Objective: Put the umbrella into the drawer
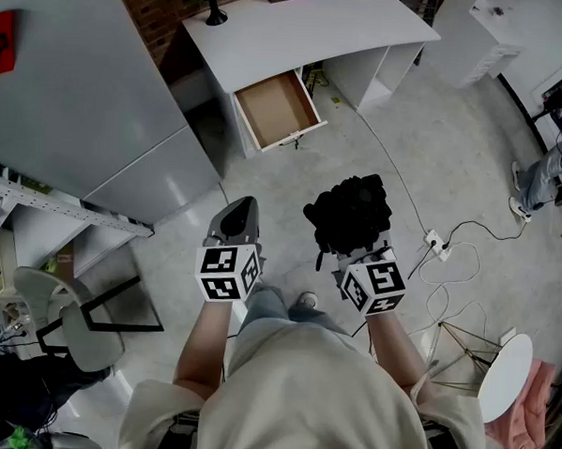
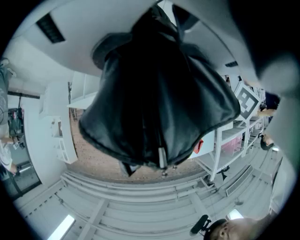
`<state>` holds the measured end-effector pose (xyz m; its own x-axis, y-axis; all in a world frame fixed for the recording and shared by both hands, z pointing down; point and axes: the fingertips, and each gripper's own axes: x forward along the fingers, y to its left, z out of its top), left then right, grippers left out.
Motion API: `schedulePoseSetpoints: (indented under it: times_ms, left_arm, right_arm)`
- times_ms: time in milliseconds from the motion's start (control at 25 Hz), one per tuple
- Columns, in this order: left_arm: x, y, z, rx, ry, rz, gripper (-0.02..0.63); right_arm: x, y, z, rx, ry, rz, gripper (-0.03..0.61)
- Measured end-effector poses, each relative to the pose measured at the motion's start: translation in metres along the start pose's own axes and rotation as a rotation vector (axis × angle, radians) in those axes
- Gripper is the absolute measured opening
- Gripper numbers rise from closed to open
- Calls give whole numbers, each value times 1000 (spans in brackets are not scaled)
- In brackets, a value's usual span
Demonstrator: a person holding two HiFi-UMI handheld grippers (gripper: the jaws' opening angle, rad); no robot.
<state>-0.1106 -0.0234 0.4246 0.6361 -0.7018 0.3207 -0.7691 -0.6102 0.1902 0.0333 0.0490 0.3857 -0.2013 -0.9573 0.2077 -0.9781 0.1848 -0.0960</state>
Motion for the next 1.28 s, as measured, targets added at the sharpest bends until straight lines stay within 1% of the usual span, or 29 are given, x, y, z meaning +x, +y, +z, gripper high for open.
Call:
schedulePoseSetpoints:
  times_ms: [160,280,440,720,920,1080,1160,1240,1280]
  left_arm:
    - [-42,-65,-23,6,-29,-10,14]
    - [-62,-89,-32,-25,-46,-15,12]
    - [-79,-91,-31,-34,-68,-6,12]
    - [-85,-83,-14,-23,-94,-1,12]
    - [-83,-85,-9,-41,-121,7,14]
    - [-79,-90,-13,-61,-132,8,17]
    - [-78,-94,-15,-66,-137,1,119]
    - [-75,-100,-16,-70,-145,-3,172]
    - [-74,-102,-17,-70,-150,-3,189]
  right_arm:
    - [-76,1,-7,-79,-8,1,239]
    - [-107,0,-10,-89,-19,-1,238]
    - [-120,6,-13,-88,-27,-7,239]
    - [-115,15,-6,-70,-56,13,238]
    - [-110,11,-9,-83,-46,40,241]
    - [-108,3,-9,-91,-44,64,241]
    - [-108,-2,-9,-91,-46,70,241]
    - [-108,-10,-9,-85,-49,72,241]
    - [-109,-14,-10,-80,-49,72,241]
